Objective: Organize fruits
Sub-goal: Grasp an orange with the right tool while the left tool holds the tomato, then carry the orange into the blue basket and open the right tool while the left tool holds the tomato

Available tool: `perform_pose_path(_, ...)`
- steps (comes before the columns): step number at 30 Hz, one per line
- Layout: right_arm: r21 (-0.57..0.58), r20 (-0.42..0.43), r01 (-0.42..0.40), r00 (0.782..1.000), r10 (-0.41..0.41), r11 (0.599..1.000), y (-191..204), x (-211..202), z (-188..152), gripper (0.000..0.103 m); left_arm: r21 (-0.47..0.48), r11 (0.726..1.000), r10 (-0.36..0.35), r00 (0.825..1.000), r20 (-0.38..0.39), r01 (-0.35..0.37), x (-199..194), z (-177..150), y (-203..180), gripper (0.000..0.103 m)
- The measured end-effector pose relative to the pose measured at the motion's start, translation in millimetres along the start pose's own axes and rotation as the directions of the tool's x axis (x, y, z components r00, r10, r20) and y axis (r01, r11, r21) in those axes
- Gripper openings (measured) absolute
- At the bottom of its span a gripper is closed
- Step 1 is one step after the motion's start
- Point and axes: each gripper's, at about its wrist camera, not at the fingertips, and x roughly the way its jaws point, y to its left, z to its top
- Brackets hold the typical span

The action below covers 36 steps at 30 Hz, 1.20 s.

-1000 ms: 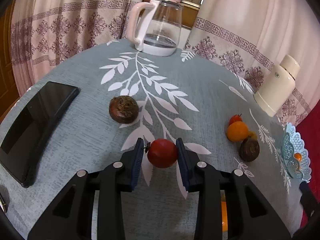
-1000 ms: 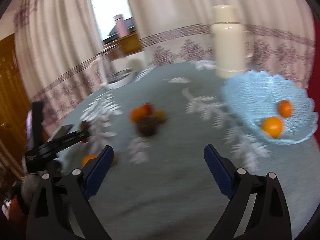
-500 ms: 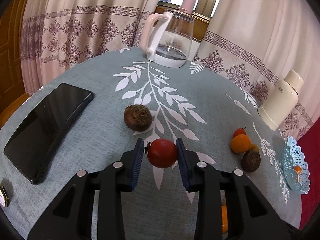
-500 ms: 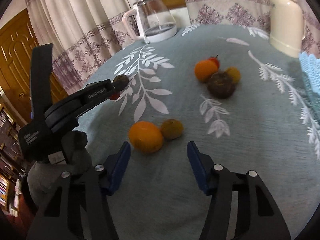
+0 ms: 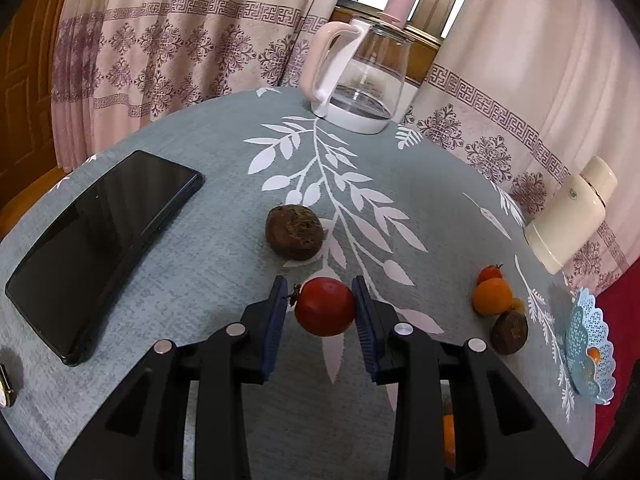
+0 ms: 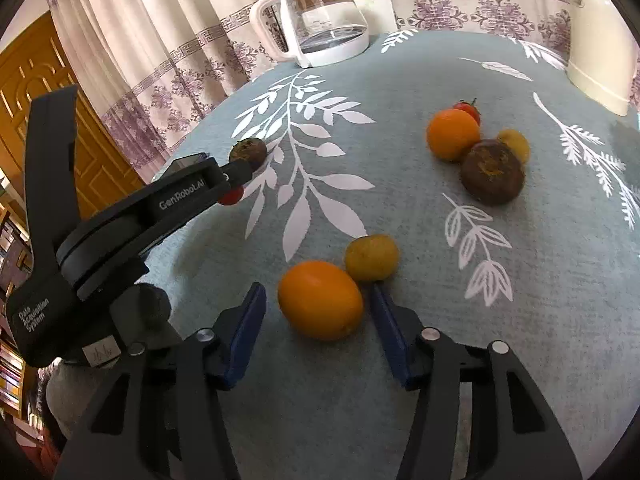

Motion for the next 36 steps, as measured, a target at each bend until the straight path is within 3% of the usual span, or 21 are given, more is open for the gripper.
perform_pose_path(3,-0.008,0.000,0.014,1.000,-0.014,1.000,1,2,0,0.041,0.005,1.000,0.000,1.000,0.002,0.000,0,0,0,0.034)
perform_pose_path(23,0.050,0.079,0.015,0.997,-0.019,0.999,-22,-36,-21,0.041,0.017,1.000,0.000,1.000,0.008,0.000,-1,0,-3,0.034)
perform_pose_path(36,0.203,0.188,0.104,0.972,-0.143,0.974,-80,-89,-27,0.041,0.026,1.000,-0.005,1.000,0.027,0.004,-6,0,-5,0.034)
